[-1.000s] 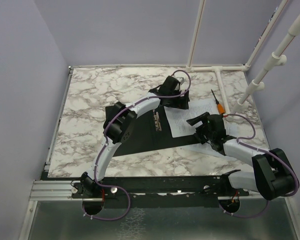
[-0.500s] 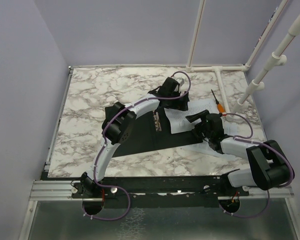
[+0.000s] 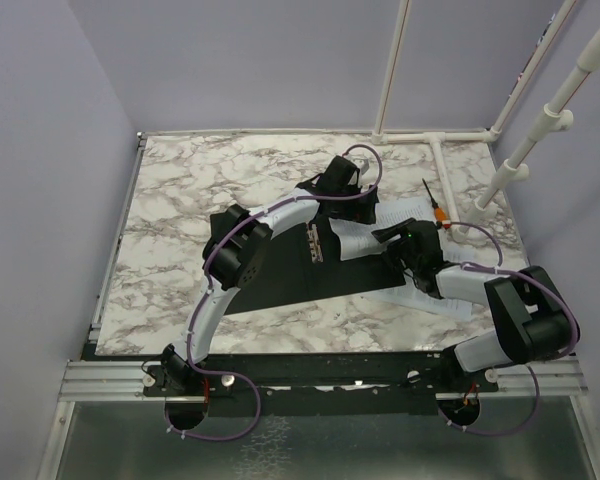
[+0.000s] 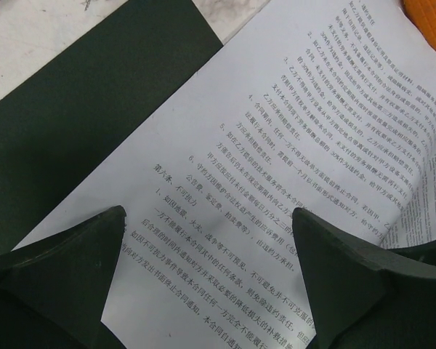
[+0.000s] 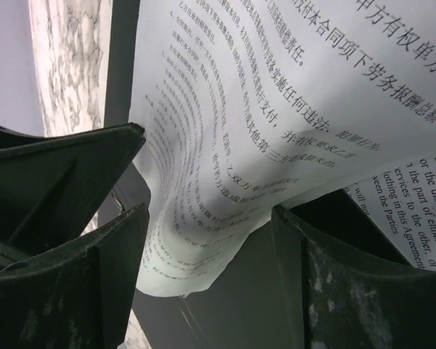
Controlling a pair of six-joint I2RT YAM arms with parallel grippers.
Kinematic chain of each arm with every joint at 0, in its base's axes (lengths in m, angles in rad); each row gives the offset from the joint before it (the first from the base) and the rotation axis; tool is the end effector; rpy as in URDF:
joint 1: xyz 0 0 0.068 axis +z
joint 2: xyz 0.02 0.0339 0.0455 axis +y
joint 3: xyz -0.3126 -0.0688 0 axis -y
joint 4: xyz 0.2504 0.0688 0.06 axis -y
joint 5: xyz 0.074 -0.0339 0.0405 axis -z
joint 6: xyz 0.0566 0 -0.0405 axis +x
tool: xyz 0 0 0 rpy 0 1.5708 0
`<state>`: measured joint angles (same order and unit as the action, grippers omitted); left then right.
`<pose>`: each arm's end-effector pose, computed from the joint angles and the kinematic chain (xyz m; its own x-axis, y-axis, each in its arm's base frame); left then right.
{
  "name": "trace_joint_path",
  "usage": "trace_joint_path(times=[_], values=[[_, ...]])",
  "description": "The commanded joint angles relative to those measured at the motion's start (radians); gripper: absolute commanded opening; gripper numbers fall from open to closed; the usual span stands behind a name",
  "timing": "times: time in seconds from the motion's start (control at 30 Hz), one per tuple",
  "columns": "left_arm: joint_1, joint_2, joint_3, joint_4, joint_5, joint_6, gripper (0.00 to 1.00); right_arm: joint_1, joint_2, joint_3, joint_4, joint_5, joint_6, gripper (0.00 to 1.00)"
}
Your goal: Put the files into the folder
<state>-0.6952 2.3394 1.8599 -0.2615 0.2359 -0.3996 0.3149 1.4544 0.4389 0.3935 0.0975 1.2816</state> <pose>0.4387 -0.3832 0.1888 -0.7713 0.1508 -0.6183 0.4940 0.7543 -0.4324 0.2609 0.0792 0.1669 -0.3813 0.8790 -0.2861 0.4645 0.4498 0.7628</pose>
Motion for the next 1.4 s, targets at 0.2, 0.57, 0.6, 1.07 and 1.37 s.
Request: trace_joint_path(times=[0.2, 0.57, 0.6, 1.07, 1.37], values=[[-0.013, -0.044, -0.038, -0.085, 0.059, -0.001, 0.99, 0.001, 0.082, 0.017, -0.157, 0.082, -0.045, 0.57], [-0.013, -0.069, -0.018, -0.087, 0.074, 0.0, 0.99, 0.001, 0.029, 0.031, -0.174, 0.092, -0.076, 0.25], [-0.013, -0.074, -0.012, -0.09, 0.073, 0.001, 0.99, 0.0, 0.02, 0.029, -0.177, 0.096, -0.078, 0.22], [-0.009, -0.228, 0.098, -0.229, -0.042, 0.065, 0.99, 0.001, -0.136, 0.009, -0.207, 0.045, -0.17, 0.15], [0.001, -0.387, -0.017, -0.288, -0.183, 0.06, 0.99, 0.0, -0.275, 0.024, -0.232, -0.034, -0.313, 0.15]])
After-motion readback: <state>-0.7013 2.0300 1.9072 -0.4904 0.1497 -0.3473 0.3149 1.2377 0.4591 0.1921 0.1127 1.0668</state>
